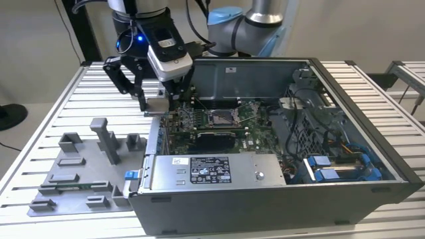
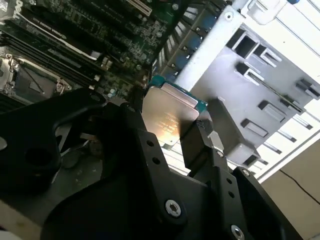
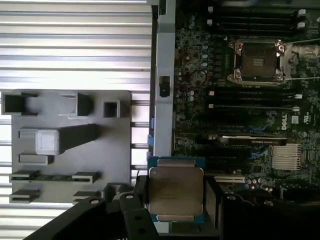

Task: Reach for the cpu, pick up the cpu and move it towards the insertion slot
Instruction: 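Pick up the cpu and move it towards the insertion slot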

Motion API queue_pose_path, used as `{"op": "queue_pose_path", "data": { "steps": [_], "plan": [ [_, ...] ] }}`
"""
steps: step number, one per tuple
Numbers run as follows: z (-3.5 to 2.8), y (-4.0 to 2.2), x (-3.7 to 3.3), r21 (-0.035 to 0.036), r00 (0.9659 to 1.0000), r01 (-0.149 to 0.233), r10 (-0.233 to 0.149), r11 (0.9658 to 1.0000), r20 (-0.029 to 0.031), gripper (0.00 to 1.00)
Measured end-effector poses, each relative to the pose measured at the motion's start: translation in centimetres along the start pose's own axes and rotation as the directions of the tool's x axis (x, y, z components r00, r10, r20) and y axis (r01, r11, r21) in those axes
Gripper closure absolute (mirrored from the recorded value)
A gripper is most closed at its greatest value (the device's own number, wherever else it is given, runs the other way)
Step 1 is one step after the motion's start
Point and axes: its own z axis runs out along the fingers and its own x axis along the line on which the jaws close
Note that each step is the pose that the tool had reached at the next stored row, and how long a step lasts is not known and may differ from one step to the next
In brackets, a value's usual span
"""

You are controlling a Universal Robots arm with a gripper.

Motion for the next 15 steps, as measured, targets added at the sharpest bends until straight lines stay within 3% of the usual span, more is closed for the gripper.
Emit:
{"op": "queue_pose_path", "data": {
  "steps": [15],
  "plan": [
    [-0.01, 0.01, -6.82, -0.0005, 1.0000, 0.000, 0.000, 1.0000, 0.0000, 1.00]
  ]
}}
